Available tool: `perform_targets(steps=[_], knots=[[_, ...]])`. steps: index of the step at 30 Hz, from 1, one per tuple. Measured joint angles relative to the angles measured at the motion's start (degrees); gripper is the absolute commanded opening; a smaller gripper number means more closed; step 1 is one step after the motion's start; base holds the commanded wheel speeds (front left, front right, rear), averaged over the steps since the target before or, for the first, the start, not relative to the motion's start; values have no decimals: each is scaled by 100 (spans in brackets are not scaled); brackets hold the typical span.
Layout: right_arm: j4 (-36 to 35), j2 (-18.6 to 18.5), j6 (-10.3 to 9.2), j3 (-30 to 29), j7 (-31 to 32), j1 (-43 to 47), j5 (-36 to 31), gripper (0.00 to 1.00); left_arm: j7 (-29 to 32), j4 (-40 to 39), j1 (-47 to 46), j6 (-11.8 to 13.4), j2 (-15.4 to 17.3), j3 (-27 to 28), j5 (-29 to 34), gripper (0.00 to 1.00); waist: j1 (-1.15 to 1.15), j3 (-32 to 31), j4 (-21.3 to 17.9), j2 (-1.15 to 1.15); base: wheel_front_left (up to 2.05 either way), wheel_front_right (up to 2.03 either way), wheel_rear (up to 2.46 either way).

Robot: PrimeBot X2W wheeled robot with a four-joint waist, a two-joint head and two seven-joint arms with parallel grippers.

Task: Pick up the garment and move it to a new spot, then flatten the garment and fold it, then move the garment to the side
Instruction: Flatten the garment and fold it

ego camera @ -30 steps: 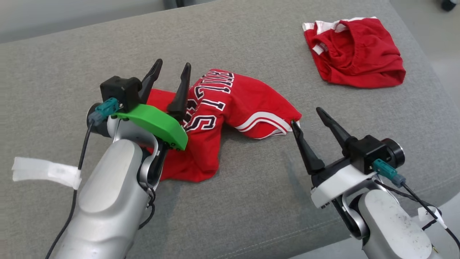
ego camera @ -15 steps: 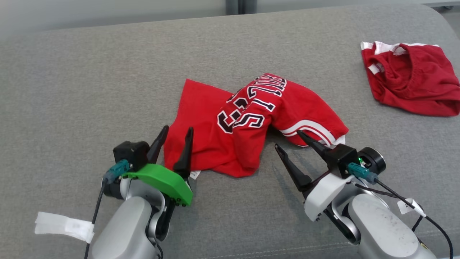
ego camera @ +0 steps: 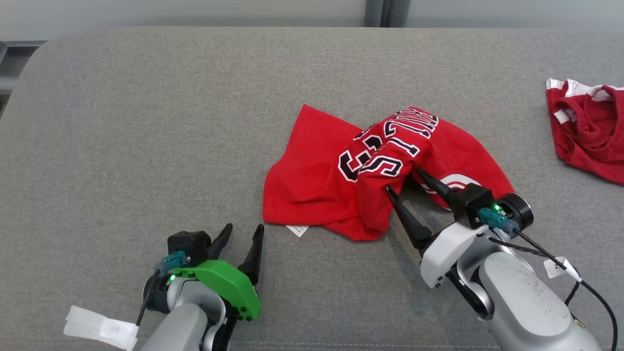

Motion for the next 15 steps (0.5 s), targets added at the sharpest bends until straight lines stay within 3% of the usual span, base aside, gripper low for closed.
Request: perform_targets(steps=[15], knots=[[145, 82, -54, -57, -122, -138, 0, 100, 1, 483, -346, 57, -9, 149, -8, 100, 0, 155, -450, 0, 0, 0, 0]])
